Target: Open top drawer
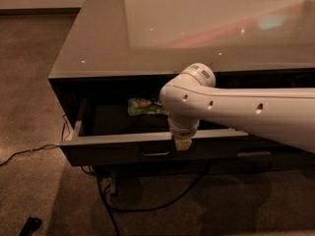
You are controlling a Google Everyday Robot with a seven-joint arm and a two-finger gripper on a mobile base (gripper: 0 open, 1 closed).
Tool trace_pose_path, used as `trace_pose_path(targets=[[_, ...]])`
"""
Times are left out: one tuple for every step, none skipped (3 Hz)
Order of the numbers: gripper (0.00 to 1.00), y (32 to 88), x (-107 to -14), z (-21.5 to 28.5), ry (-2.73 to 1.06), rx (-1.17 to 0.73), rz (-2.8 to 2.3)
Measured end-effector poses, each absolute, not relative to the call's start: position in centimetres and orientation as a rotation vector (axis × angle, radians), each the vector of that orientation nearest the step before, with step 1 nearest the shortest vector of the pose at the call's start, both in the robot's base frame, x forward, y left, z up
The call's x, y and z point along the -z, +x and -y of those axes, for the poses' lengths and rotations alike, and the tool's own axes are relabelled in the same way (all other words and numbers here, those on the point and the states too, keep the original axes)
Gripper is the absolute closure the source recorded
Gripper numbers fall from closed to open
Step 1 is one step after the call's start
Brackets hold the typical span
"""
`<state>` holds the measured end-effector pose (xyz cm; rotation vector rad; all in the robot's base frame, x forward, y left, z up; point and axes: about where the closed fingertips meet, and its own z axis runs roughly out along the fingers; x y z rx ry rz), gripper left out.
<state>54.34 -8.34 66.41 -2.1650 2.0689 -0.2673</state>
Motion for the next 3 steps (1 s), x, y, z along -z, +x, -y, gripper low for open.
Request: trace_pose_path(targets=[[0.00,54.4,-65.4,8.2,-2.179,0.294,-2.072],[0.00,53.8,-64.7,8.1,-2.190,0.302,-2.074],[0.00,52.6,-64.0,8.2,-2.209,0.301,-2.089]])
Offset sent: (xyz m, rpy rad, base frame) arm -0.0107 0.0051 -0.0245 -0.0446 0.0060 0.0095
